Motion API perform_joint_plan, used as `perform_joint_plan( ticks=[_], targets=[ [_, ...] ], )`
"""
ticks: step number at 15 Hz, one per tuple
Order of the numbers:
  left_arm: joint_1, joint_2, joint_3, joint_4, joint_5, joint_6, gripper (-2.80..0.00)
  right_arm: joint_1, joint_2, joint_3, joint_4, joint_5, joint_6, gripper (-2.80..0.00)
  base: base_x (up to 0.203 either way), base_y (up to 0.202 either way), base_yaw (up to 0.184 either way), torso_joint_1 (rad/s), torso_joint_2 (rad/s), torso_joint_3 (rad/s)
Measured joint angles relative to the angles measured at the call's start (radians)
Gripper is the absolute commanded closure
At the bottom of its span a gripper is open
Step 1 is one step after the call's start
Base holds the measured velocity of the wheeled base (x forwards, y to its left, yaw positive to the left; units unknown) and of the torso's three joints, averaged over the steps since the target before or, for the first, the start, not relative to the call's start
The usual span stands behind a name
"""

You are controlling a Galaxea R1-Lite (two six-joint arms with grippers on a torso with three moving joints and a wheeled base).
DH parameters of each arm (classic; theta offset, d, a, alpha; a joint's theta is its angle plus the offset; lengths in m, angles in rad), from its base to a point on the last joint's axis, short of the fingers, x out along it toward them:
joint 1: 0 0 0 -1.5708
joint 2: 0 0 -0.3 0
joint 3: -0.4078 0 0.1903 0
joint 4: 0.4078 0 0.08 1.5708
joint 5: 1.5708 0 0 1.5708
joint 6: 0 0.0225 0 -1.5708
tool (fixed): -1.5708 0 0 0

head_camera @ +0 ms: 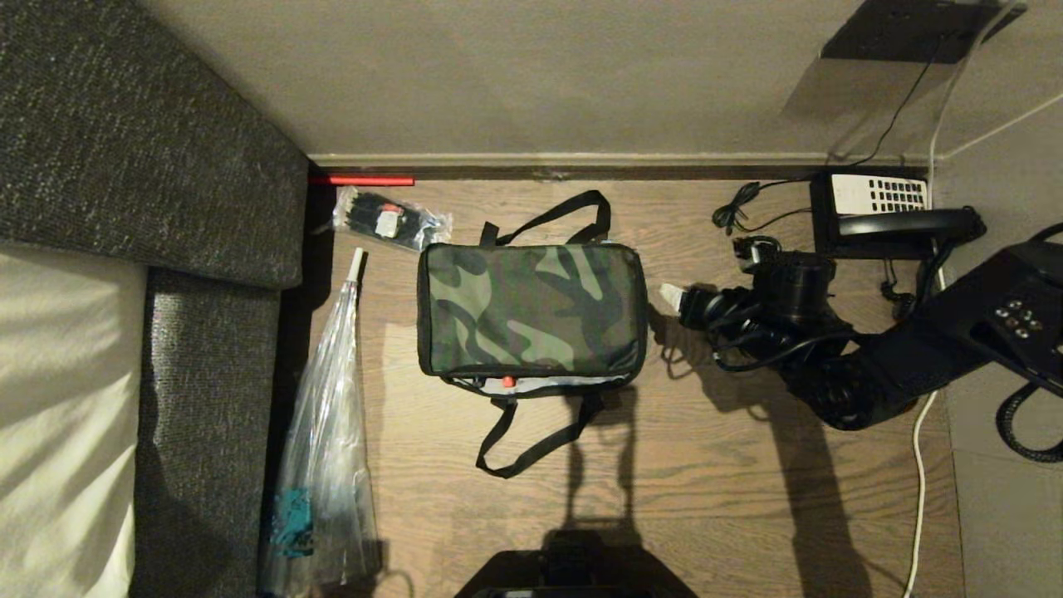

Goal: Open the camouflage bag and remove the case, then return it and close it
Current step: Open the top of the storage box

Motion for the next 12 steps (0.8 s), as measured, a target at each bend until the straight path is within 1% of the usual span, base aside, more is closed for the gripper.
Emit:
perform_joint_plan(
  ticks=[1, 3, 4, 5, 8, 10, 11, 12],
  targets=[
    [0.000, 0.000, 0.000, 0.000, 0.000, 0.000, 0.00, -0.002, -0.017, 0.008, 0.018, 0.023, 0.037, -2.80, 0.000, 0.000, 0.000, 0.000, 0.00, 0.000],
    [0.000, 0.000, 0.000, 0.000, 0.000, 0.000, 0.00, -0.004, -0.049, 0.015, 0.070, 0.106, 0.150, -2.80, 0.000, 0.000, 0.000, 0.000, 0.00, 0.000],
    [0.000, 0.000, 0.000, 0.000, 0.000, 0.000, 0.00, 0.006, -0.059, 0.016, 0.102, 0.143, 0.207, -2.80, 0.000, 0.000, 0.000, 0.000, 0.00, 0.000],
    [0.000, 0.000, 0.000, 0.000, 0.000, 0.000, 0.00, 0.021, -0.064, 0.015, 0.127, 0.161, 0.245, -2.80, 0.000, 0.000, 0.000, 0.000, 0.00, 0.000],
    [0.000, 0.000, 0.000, 0.000, 0.001, 0.000, 0.00, 0.065, -0.055, -0.001, 0.139, 0.169, 0.304, -2.80, 0.000, 0.000, 0.000, 0.000, 0.00, 0.000],
    [0.000, 0.000, 0.000, 0.000, 0.000, 0.000, 0.00, 0.083, -0.050, -0.020, 0.138, 0.222, 0.359, -2.80, 0.000, 0.000, 0.000, 0.000, 0.00, 0.000],
    [0.000, 0.000, 0.000, 0.000, 0.000, 0.000, 0.00, 0.086, -0.051, -0.024, 0.139, 0.253, 0.369, -2.80, 0.000, 0.000, 0.000, 0.000, 0.00, 0.000],
    [0.000, 0.000, 0.000, 0.000, 0.000, 0.000, 0.00, 0.087, -0.052, -0.026, 0.139, 0.262, 0.371, -2.80, 0.000, 0.000, 0.000, 0.000, 0.00, 0.000]
  ],
)
